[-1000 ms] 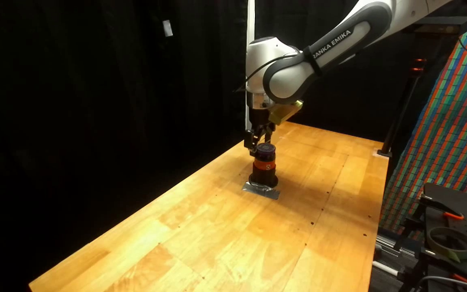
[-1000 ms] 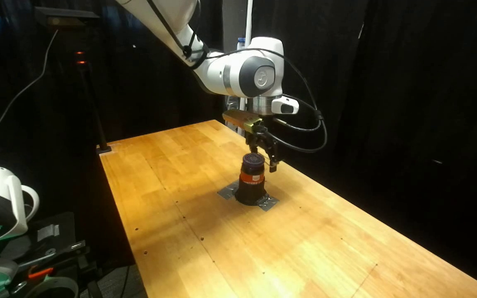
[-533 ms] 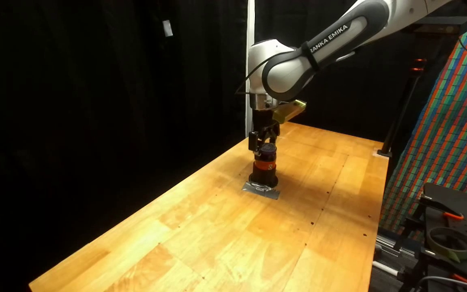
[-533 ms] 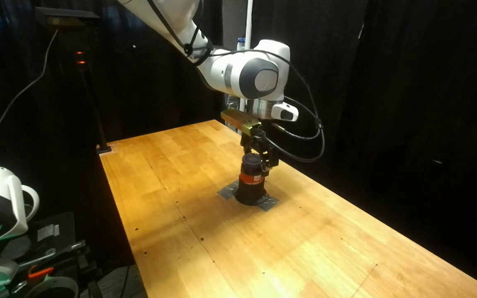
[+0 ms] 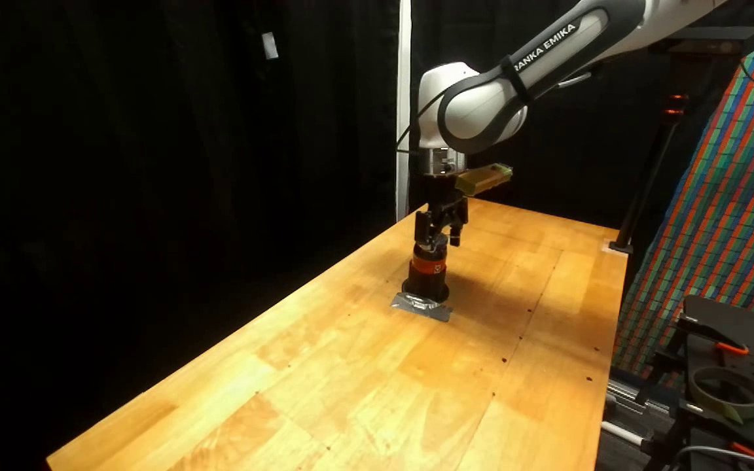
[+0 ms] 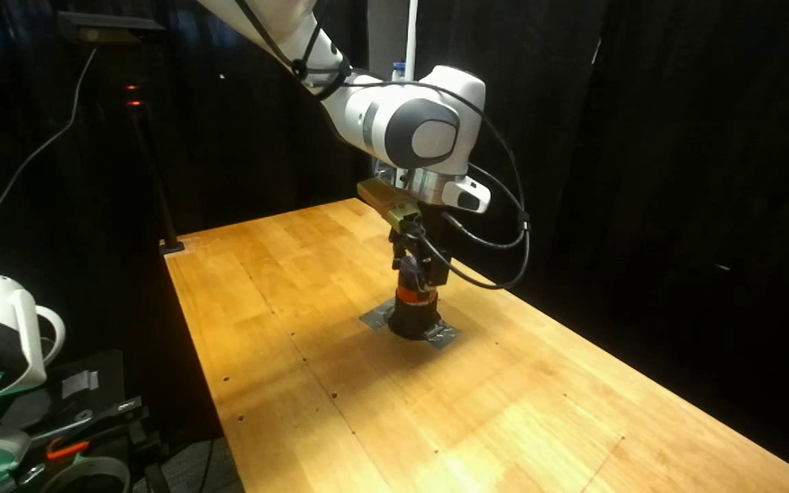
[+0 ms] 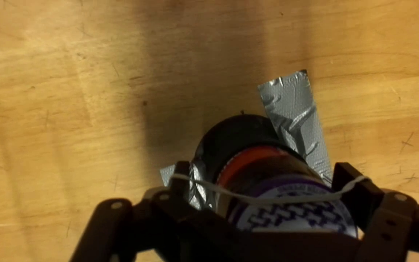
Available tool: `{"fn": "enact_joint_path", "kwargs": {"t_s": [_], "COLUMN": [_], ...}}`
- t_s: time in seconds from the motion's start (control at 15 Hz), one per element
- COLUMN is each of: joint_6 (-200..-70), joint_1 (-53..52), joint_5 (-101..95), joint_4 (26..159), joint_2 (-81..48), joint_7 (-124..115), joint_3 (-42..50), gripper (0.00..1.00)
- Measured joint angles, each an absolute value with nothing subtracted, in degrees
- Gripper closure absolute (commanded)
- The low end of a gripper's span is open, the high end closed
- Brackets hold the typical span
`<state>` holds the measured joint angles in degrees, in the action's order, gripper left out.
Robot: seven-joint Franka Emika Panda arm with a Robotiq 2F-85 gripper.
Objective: Put the rubber band around the base of the cup
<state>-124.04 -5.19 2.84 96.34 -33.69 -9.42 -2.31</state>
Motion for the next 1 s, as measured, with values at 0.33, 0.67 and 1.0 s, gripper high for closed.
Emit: {"fn": "enact_joint_path", "kwargs": {"t_s": [0.33,0.67,1.0], "joint_6": [-126.66,-140.72,-159.85], "joint_1": [-4.03,-4.06,-4.13], "joint_5": [3.64,3.63,3.52], "joint_4": [103.66,112.99,126.83], "joint_2": [-30.73,-26.76,-20.52], "joint_7": [-7.8,-7.78,-6.31], "joint_3": [-2.27,-2.18,-2.56], "gripper": [0.25,0.65,0.94]}}
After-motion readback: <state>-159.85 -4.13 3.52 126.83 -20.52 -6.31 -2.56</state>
